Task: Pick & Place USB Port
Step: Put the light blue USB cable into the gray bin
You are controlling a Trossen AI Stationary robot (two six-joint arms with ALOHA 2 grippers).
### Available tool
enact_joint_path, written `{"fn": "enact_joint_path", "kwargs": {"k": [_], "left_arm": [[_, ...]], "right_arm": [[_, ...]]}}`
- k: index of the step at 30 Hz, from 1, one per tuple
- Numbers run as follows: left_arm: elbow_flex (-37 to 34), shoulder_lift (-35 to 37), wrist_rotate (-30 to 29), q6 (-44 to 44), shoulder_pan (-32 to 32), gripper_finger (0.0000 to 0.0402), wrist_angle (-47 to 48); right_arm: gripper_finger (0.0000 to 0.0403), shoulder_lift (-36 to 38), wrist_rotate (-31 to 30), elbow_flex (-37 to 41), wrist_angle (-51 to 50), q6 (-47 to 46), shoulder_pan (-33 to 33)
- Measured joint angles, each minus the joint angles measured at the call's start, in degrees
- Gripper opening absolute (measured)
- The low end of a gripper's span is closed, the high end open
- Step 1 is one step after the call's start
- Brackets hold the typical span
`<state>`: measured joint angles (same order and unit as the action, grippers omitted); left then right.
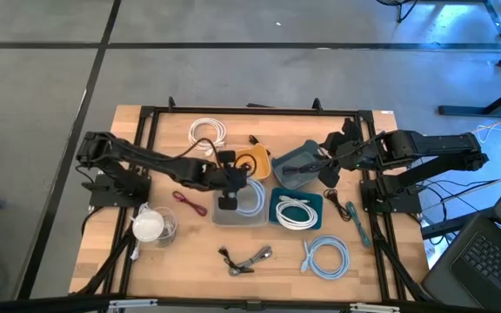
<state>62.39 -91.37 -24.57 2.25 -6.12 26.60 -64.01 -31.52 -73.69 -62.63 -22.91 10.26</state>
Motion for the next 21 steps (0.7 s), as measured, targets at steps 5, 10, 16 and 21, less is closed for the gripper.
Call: {"fn": "enact_joint_path", "kwargs": {"k": [5, 10, 16, 21], "left_arm": [[0.0, -0.2, -2.5, -2.9, -2.8, 0.0045, 1.9], [0.0, -0.3, -2.8, -6.5, -4.4, 0.0045, 3.5], [0.0, -4.2, -4.0, -7.1, -4.2, 0.0045, 4.8], [0.5, -6.9, -4.2, -7.0, -4.1, 0.0045, 4.4]], "right_arm": [[0.0166, 0.0, -0.3, 0.0, 0.0, 0.7, 0.0], [0.0166, 0.0, -0.4, 0.0, 0.0, 0.6, 0.0], [0.0166, 0.0, -0.4, 0.0, 0.2, 0.6, 0.0], [0.0166, 0.0, -0.4, 0.0, 0.2, 0.4, 0.0]]}}
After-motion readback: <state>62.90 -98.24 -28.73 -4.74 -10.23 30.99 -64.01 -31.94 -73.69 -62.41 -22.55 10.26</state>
